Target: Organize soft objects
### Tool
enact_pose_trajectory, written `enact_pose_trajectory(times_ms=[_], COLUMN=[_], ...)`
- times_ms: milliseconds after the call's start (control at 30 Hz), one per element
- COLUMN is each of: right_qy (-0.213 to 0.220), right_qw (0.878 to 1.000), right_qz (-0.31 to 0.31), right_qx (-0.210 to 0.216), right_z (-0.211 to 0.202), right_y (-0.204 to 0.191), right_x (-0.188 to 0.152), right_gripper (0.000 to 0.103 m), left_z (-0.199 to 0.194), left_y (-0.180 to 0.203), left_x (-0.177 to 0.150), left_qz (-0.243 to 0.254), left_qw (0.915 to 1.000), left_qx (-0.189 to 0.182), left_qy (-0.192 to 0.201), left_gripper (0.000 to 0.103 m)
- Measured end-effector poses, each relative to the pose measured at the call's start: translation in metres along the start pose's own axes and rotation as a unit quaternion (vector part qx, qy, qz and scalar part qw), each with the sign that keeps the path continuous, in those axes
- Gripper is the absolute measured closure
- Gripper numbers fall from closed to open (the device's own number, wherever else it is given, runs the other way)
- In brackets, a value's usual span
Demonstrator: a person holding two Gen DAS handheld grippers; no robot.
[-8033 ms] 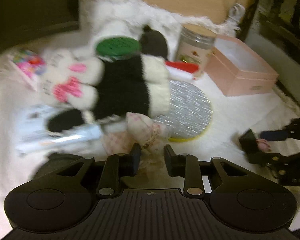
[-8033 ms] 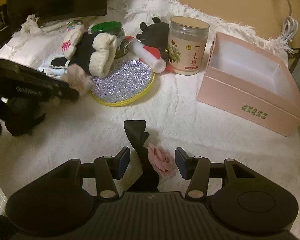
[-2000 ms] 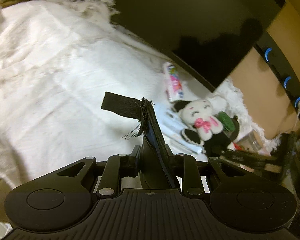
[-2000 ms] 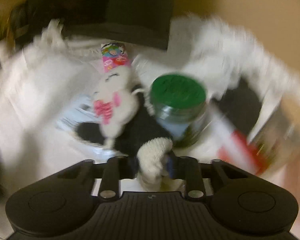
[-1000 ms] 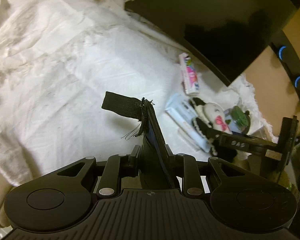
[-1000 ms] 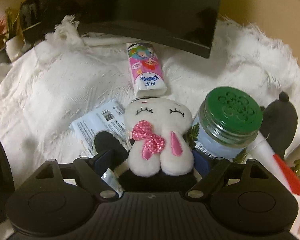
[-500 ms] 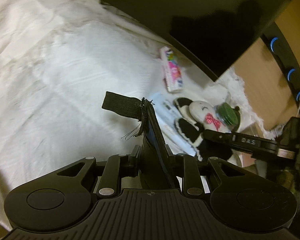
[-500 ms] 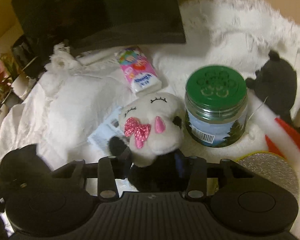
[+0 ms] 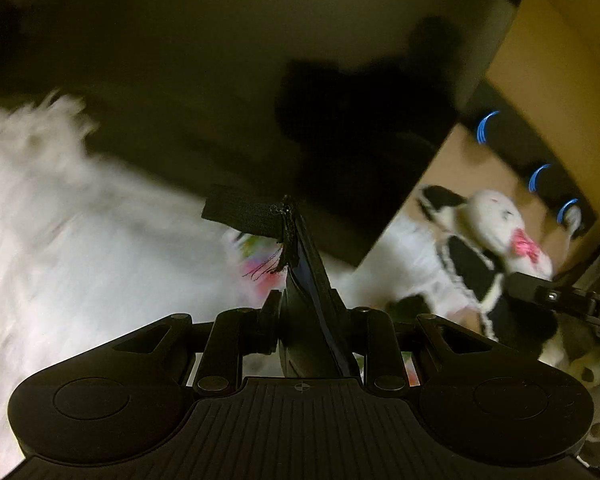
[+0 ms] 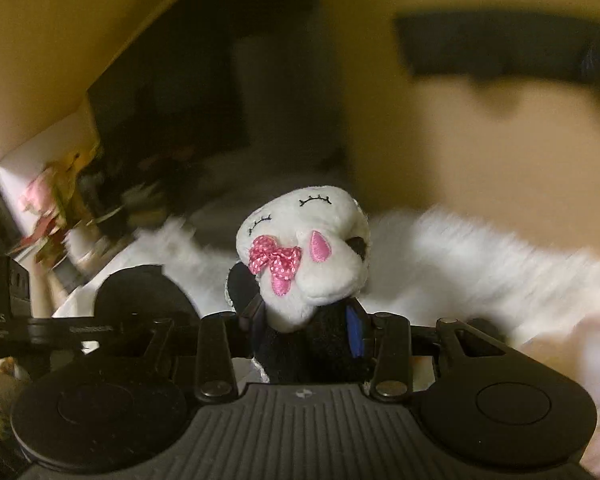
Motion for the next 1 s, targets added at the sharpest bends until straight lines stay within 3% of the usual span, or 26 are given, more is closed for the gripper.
enact_pose_trajectory(times_ms=[133,267,367,567,633,667,800,900,1000], right_qy=[0.041,0.067,0.076,0.086,0.082,0.077,0.054,0.045,0.051], right_qw=[0.997,0.988,0.980,0.963,0.960,0.958,0.954,0.957,0.960], right_qz=[-0.004,0.007,0.036,0.098,0.110,0.114,0.122,0.142,0.153], right_qx=[-0.065,-0.139,-0.182,-0.235,-0.245,-0.251,-0.269,-0.250,-0.231], right_z=[-0.053,-0.109,-0.143,-0.187,-0.195,-0.196,-0.189,-0.177,-0.155], right_y=[0.048,0.103,0.143,0.209,0.221,0.226,0.245,0.255,0.264], right_x=[0.021,0.021,0.008,-0.025,-0.037,-0.043,-0.068,-0.077,-0.074], right_gripper=[0.064,0.064,0.064,0.063,0.063,0.063,0.063,0.063,0.063], left_z=[0.016,0.052,0.094,0.184,0.216,0.231,0.288,0.288,0.249], left_y=[0.059,0.139,0.203,0.318,0.343,0.351,0.355,0.338,0.312], left_x=[0.016,0.011,-0.004,-0.058,-0.083,-0.096,-0.136,-0.122,-0.103], left_qz=[0.025,0.064,0.083,0.112,0.123,0.142,0.214,0.151,0.096], left_qw=[0.9976,0.9879,0.9770,0.9462,0.9369,0.9345,0.9355,0.9534,0.9663], left_qx=[-0.065,-0.139,-0.187,-0.265,-0.274,-0.262,-0.156,-0.162,-0.185], left_qy=[0.002,-0.026,-0.062,-0.148,-0.178,-0.195,-0.234,-0.205,-0.152], left_gripper=[0.077,0.077,0.077,0.076,0.075,0.073,0.073,0.073,0.073])
Point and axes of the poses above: each gripper's, at about its wrist camera, not at the fingertips, and z roughly the way its jaws point, y to its right, x to its top, the point moved 5 cm from there along z, roughly the way its jaws point, and after that the axes turned 1 degree about -z, right-handed, at the moved point
